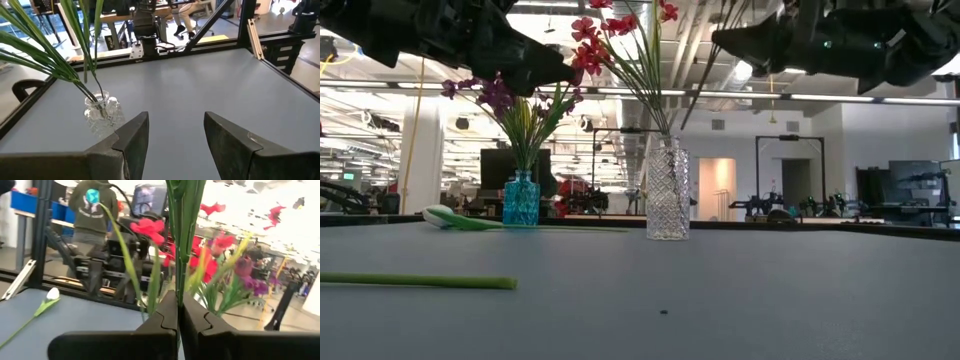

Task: Sort flowers into vase by color
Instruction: Put the red flowers into the transparent vase

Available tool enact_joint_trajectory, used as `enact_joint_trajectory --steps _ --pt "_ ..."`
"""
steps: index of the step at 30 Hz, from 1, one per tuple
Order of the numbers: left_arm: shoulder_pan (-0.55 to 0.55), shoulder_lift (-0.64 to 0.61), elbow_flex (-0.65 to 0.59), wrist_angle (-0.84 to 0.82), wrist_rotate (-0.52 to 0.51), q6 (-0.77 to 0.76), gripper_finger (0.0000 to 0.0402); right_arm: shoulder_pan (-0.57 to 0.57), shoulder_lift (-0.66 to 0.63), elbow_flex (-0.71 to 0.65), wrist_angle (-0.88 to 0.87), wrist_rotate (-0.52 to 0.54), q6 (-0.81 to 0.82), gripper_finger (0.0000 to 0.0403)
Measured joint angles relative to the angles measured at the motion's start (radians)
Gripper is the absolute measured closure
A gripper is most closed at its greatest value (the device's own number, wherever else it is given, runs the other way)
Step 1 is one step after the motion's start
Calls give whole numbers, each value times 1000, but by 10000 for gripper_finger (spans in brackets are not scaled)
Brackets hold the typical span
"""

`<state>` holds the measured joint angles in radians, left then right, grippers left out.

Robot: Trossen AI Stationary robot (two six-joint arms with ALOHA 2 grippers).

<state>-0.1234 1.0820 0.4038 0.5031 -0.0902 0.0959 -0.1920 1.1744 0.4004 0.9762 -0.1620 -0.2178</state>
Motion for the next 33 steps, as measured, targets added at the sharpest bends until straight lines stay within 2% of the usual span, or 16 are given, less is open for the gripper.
enact_joint_trajectory --steps 11,33 --pt "30 0 0 0 0 -11 222 -33 91 0 104 -54 86 377" --pt "29 0 0 -21 2 -11 222 -31 91 8 73 -51 184 378"
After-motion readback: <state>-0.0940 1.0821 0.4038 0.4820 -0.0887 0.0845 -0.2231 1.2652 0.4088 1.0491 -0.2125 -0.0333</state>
